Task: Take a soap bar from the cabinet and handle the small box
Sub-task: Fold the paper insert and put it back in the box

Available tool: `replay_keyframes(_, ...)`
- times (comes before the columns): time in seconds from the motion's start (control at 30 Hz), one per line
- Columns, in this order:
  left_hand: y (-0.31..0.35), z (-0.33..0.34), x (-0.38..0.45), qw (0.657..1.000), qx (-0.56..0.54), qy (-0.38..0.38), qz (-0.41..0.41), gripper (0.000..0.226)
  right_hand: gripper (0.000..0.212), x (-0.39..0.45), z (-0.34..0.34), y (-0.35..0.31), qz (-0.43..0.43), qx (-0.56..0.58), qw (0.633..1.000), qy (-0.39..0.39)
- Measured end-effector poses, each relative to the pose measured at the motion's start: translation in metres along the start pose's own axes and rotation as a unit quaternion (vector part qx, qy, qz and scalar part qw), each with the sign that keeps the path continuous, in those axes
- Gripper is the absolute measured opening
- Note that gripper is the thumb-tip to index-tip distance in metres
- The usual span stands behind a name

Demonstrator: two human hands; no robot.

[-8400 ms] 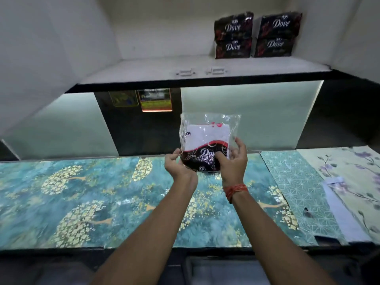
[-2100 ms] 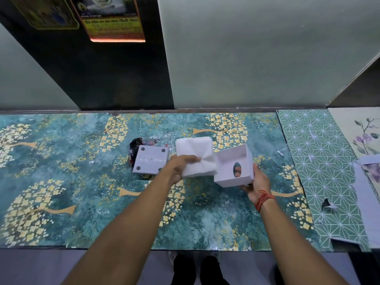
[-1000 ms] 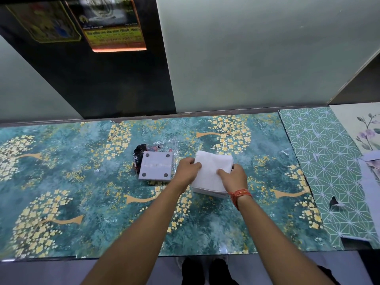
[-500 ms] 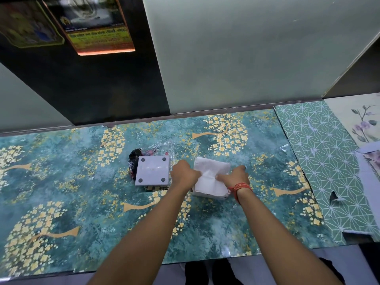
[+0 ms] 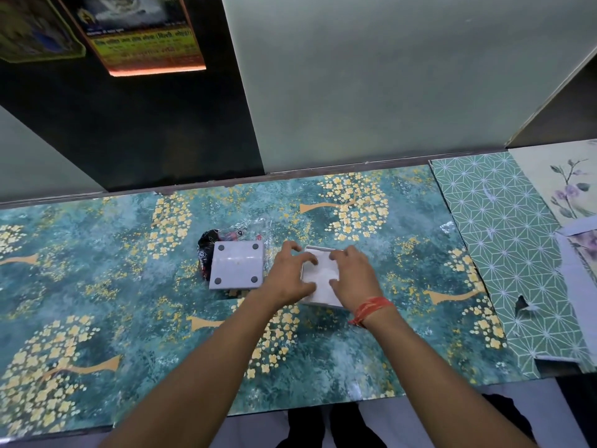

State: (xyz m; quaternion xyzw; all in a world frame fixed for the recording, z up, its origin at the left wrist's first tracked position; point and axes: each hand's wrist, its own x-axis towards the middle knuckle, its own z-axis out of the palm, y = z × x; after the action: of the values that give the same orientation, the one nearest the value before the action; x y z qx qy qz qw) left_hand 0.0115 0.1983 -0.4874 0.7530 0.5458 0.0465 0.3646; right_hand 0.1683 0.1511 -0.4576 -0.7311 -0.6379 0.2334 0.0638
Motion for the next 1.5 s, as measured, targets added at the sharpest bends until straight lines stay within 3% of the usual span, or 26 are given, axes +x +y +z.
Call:
replay_keyframes(0.07, -0.004, 0.0, 0.003, 0.998, 0.019, -0.06, -0.019, 0.062, 0.058, 0.005, 0.006, -0.008, -0.014, -0.05, 0.995, -0.089)
replay_keyframes(0.13, -0.008, 0.003, 0.002, 0.996, 0.026, -0.087, -0.017, 0.067, 0.063, 0.008, 0.014, -0.008, -0.012, -0.084, 0.989, -0.124)
replay_keyframes(0.37, 0.009, 0.028, -0.022, 0.996, -0.001, -0.061, -0.058, 0.07, 0.067, 0.018, 0.015, 0.006, -0.048, -0.123, 0.98, -0.147)
replay_keyframes(0.6, 0.024, 0.014, -0.016, 0.991, -0.003, -0.111, -0.081, 0.08, 0.071, 0.027, 0.005, 0.014, -0.074, -0.13, 0.974, -0.171)
replay_keyframes(0.8, 0.024, 0.014, -0.015, 0.992, 0.051, -0.092, -0.068, 0.076, 0.066, 0.019, 0.009, 0.009, -0.058, -0.118, 0.979, -0.155)
replay_keyframes(0.87, 0.015, 0.006, -0.021, 0.996, 0.041, -0.049, -0.069, 0.068, 0.057, 0.017, 0.006, 0.002, -0.046, -0.088, 0.986, -0.134)
replay_keyframes(0.93, 0.005, -0.009, -0.028, 0.996, -0.016, 0.055, -0.073, 0.05, 0.046, 0.018, 0.004, -0.014, -0.036, 0.012, 0.997, -0.063)
replay_keyframes(1.0, -0.006, -0.026, -0.029, 0.972, -0.085, 0.197, -0.095, 0.029, 0.032, 0.021, 0.004, -0.04, -0.023, 0.132, 0.991, 0.007)
replay_keyframes(1.07, -0.026, -0.043, -0.028, 0.941, -0.096, 0.279, -0.163, 0.028, 0.02, 0.03, 0.014, -0.07, 0.005, 0.205, 0.979, 0.019)
replay_keyframes(1.1, -0.037, -0.051, -0.026, 0.934, -0.076, 0.28, -0.209, 0.03, 0.018, 0.035, 0.02, -0.083, 0.016, 0.213, 0.977, -0.002)
replay_keyframes(1.2, -0.064, -0.064, -0.027, 0.924, 0.011, 0.189, -0.332, 0.035, 0.009, 0.043, 0.04, -0.109, 0.042, 0.182, 0.977, -0.098)
replay_keyframes(1.27, -0.069, -0.067, -0.029, 0.92, 0.014, 0.17, -0.354, 0.027, 0.029, 0.046, 0.055, -0.114, 0.061, 0.172, 0.975, -0.125)
replay_keyframes(1.4, -0.068, -0.071, -0.026, 0.912, -0.025, 0.166, -0.373, 0.016, 0.031, 0.053, 0.067, -0.118, 0.074, 0.191, 0.973, -0.107)
replay_keyframes(1.5, -0.067, -0.072, -0.027, 0.902, -0.061, 0.218, -0.367, 0.012, 0.023, 0.05, 0.062, -0.118, 0.084, 0.235, 0.967, -0.057)
